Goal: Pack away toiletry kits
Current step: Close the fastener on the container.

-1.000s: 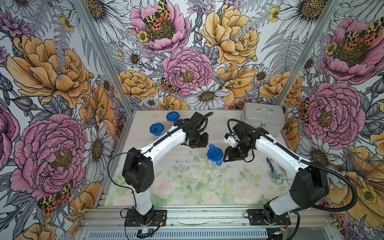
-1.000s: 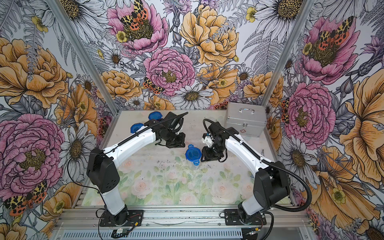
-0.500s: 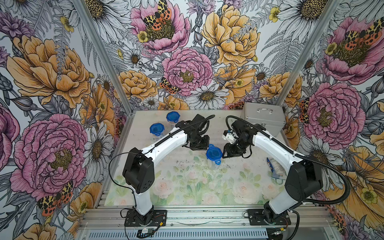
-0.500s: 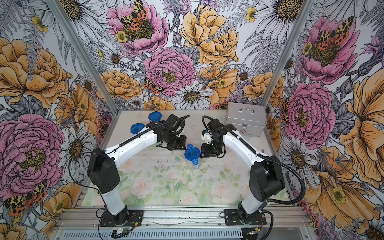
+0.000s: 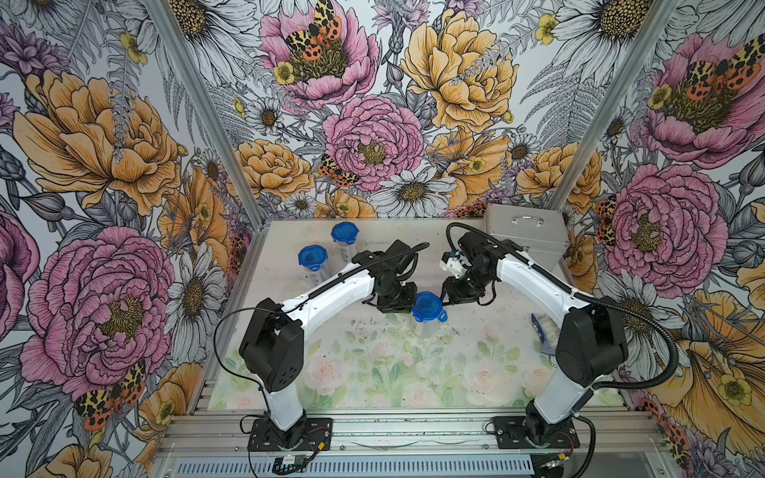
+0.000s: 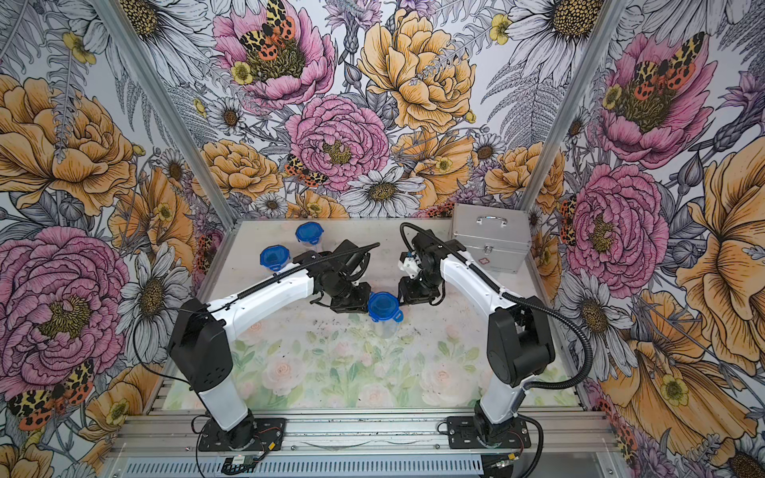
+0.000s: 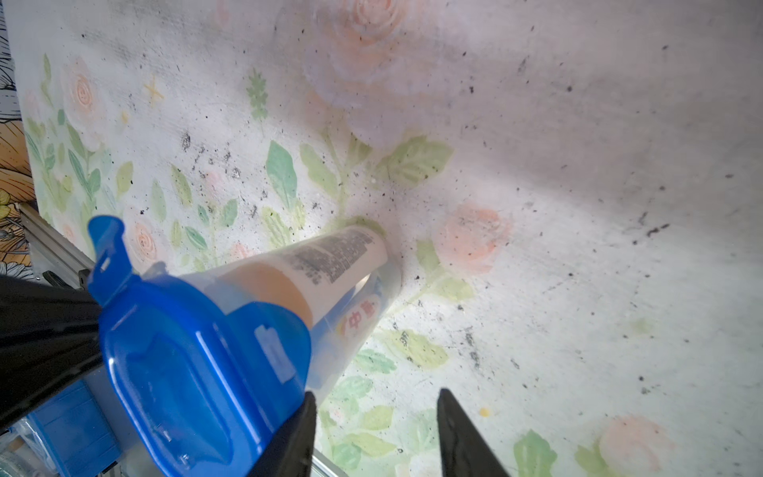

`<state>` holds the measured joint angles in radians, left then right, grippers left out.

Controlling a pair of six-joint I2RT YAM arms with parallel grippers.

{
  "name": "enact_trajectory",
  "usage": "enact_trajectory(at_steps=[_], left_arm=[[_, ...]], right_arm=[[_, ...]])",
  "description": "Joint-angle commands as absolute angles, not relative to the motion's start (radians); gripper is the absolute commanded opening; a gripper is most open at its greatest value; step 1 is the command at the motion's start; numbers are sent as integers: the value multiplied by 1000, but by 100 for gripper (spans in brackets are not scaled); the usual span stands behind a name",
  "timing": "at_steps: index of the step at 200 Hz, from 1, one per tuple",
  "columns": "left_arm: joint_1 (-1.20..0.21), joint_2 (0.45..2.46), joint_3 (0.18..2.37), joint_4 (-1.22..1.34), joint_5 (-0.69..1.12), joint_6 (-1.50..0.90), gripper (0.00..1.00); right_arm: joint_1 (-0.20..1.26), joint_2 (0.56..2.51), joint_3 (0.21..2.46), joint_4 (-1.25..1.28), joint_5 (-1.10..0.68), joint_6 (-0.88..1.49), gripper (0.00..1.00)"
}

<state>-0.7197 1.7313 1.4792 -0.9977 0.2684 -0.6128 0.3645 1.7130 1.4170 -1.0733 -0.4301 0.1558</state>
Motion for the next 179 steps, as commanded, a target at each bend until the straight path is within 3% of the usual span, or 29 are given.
enact_trajectory(at_steps=[1,30,57,80,179], left_arm=[[-689,1634,1462,-1028,227,-645,0],[-653,1598,1518,-1099,213,-589,9],[-652,1654,1629,-1101,250,-494,35],[-659,1730,1726,-1100,274,-431,44],[-684,1891,1809,-1100,337,-344,46]], right_arm=[[331,1679,1418,-1061,-443,152,50],[319,1595,1356,-1084,-438,164,51],[320,1517,1315,-1086,-480,181,52],[338,1490,1302,-1085,-526,195,52],[394,1519,1245,-1055,-525,236,50]])
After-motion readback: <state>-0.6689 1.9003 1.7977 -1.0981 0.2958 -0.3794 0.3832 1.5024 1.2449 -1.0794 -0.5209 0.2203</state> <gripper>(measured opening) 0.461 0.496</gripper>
